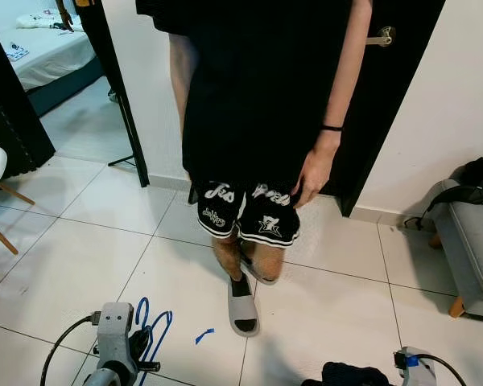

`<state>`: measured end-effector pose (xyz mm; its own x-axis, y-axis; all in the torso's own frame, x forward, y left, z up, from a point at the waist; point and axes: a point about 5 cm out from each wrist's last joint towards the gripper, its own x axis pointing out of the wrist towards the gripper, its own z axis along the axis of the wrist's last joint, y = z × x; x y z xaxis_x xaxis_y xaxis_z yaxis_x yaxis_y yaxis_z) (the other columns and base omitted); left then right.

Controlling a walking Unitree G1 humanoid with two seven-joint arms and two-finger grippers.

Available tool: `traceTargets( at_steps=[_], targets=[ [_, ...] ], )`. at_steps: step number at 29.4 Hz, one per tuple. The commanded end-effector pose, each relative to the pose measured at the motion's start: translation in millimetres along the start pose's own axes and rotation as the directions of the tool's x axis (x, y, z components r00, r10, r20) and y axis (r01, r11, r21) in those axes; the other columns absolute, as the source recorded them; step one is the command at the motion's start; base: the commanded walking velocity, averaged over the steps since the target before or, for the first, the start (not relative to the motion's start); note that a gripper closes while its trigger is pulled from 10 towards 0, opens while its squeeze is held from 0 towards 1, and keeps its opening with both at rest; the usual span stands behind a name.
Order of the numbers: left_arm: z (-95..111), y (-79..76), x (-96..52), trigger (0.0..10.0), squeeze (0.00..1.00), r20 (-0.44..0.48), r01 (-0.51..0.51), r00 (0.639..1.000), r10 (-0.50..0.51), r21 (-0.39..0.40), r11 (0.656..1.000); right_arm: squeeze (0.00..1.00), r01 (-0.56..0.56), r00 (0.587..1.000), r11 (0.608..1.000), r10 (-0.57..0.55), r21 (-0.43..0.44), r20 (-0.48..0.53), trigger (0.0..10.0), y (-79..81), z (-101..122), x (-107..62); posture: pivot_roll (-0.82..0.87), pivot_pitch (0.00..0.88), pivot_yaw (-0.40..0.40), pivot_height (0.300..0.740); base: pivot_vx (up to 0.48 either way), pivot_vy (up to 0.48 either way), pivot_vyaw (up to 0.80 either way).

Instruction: Hang hanger

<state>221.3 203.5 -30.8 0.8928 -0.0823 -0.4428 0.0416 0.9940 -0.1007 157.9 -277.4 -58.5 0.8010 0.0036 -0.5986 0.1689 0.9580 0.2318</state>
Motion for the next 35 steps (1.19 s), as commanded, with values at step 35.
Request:
traceTargets(
  at_steps=[35],
  targets=[
    [-4.4,6.5,-2.6,10.0,0.0,-0.031,-0.005,1.0,0.005,0.007,1.0,0.0,0.02,1.0,1.0,-0.02,-0.005,-0.019,10.0,-6.5,-2.6,-4.2,0.05,0.084,-0.006,0.74,0.0,0.0,0.0]
  ],
)
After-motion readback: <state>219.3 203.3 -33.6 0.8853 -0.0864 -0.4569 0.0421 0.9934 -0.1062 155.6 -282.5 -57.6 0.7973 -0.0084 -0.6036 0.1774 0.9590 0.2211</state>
